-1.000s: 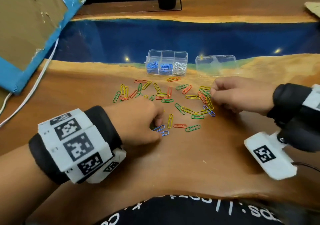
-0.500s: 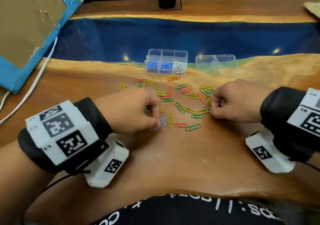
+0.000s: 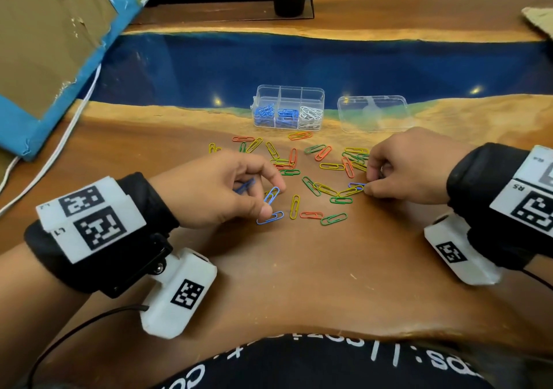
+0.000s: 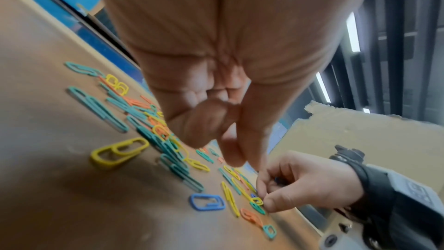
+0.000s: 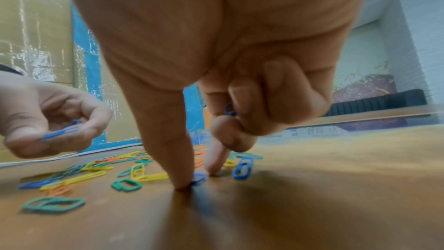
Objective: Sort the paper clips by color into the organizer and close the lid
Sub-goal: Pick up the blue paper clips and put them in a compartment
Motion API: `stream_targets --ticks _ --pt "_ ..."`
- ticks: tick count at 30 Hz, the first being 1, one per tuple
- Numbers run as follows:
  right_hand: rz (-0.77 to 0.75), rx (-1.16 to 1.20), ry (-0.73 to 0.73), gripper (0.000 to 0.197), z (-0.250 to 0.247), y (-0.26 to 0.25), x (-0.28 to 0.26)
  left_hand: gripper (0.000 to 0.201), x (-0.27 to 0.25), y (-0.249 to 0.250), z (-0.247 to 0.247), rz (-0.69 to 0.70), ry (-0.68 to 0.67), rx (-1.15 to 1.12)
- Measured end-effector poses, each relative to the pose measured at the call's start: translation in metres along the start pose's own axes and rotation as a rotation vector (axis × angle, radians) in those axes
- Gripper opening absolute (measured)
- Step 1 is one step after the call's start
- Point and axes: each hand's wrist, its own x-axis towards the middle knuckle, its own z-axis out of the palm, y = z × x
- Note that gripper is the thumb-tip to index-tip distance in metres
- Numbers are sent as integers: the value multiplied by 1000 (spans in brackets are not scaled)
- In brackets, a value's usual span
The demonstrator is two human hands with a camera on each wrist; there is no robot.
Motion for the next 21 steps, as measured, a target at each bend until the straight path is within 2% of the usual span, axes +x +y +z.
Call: stream_targets --ticks 2,6,8,11,13,17,19,21 --pt "-6 1 -13 12 -1 0 -1 26 0 0 -1 -13 -21 -55" --pt "-13 -20 -80 9 -1 -4 -3 7 0 4 1 -63 -37 -208" --pt "-3 -31 -127 13 0 -6 -4 5 0 5 2 -88 -11 -265" --pt "-24 -9 -166 19 -1 -2 -3 2 1 6 2 -119 23 -159" --pt "-53 202 -176 24 -5 2 -1 6 2 8 3 -105 42 22" --pt "-61 1158 -172 14 -10 13 0 6 6 16 7 -34 68 605" --pt "-64 1362 -162 21 -9 18 0 11 8 18 12 -26 53 775" --pt "-61 1403 -165 26 -7 23 0 10 11 19 15 -27 62 849"
